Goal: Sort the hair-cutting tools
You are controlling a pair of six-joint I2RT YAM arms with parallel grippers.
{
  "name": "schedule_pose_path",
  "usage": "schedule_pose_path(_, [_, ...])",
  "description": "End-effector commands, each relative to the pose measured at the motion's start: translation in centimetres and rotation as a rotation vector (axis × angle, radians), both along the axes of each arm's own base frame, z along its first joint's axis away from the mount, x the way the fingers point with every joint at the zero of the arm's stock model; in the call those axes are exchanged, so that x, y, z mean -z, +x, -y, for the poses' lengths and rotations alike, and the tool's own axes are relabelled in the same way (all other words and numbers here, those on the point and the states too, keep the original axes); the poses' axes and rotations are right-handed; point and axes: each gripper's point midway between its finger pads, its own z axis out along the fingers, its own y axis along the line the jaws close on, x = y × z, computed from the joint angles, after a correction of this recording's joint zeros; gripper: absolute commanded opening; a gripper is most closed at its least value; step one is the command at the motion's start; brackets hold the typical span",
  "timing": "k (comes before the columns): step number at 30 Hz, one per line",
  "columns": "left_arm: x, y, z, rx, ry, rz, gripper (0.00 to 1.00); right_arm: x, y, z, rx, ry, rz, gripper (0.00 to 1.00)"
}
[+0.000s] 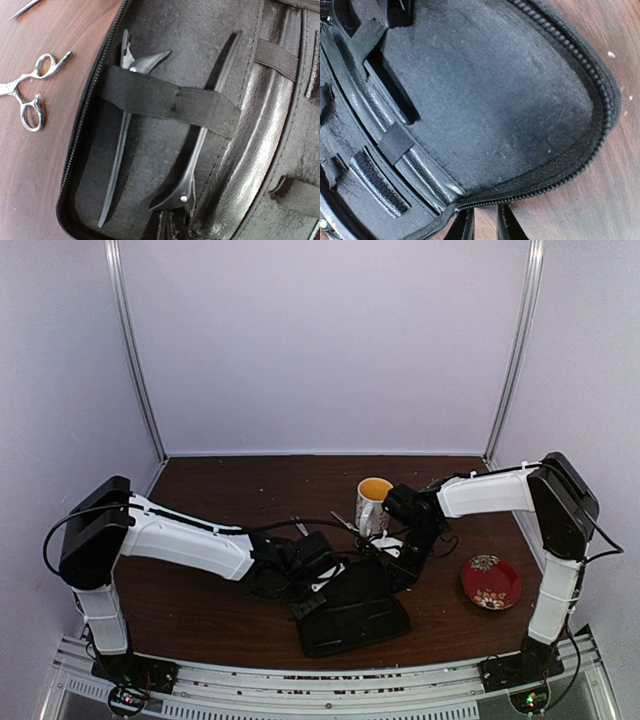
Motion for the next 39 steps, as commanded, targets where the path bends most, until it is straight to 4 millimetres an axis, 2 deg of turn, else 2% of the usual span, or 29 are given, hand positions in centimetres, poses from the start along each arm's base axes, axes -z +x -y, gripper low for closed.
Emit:
schedule_pose_path(1, [-0.9,0.5,1.1,-0.01,-0.065,0.014,0.0,2.0,-2.2,0.2,-0.013,-0.025,-0.095,0.16])
schedule_pose_path(13, [-0.4,0.9,4.5,0.04,-0.123,-0.009,0.0,1.9,-3.6,-1.0,-0.004,0.036,-0.208,0.19])
schedule_pose_path(21, [-0.4,1.0,4.9,0.036,-0.136,-0.005,0.0,1.6,-3.1,-0.8,0.012,0.05,-0.196,0.21])
schedule_pose_path(25, [-0.7,1.4,4.3,-0.001,-0.124,0.009,0.0,1.4,-2.9,-0.6,0.016,0.051,-0.192,0.21])
schedule_pose_path(26, [-0.9,1.5,3.8,-0.02,-0.111,0.013,0.05,1.1,-2.8,-0.5,0.017,0.054,-0.186,0.22])
schedule_pose_path(29, [-2.8,1.8,2.1,-0.095,-0.098,0.036,0.35,-0.2,-2.0,0.1,0.018,0.061,-0.131,0.23])
schedule_pose_path(30, [-4.5,1.9,1.6,-0.118,-0.116,0.051,0.57,-0.8,-1.7,0.3,0.017,0.066,-0.103,0.24])
schedule_pose_path(31, [-5.8,2.0,1.0,-0.143,-0.126,0.067,0.86,-1.4,-1.4,0.7,0.015,0.067,-0.074,0.25])
schedule_pose_path(32, [-7.2,2.1,0.2,-0.166,-0.129,0.084,0.96,-2.2,-1.0,1.0,0.013,0.072,-0.038,0.26])
schedule_pose_path(34, [-10.4,2.9,-1.8,-0.262,-0.131,0.136,0.98,-3.7,-0.1,1.8,0.015,0.074,0.034,0.29])
schedule_pose_path(36, [-13.2,4.2,-4.8,-0.422,-0.093,0.169,0.98,-5.1,1.0,2.9,0.025,0.059,0.112,0.3])
schedule_pose_path(39, [-16.0,5.2,-8.5,-0.524,0.033,0.225,0.98,-7.4,2.0,4.4,0.017,0.04,0.223,0.31])
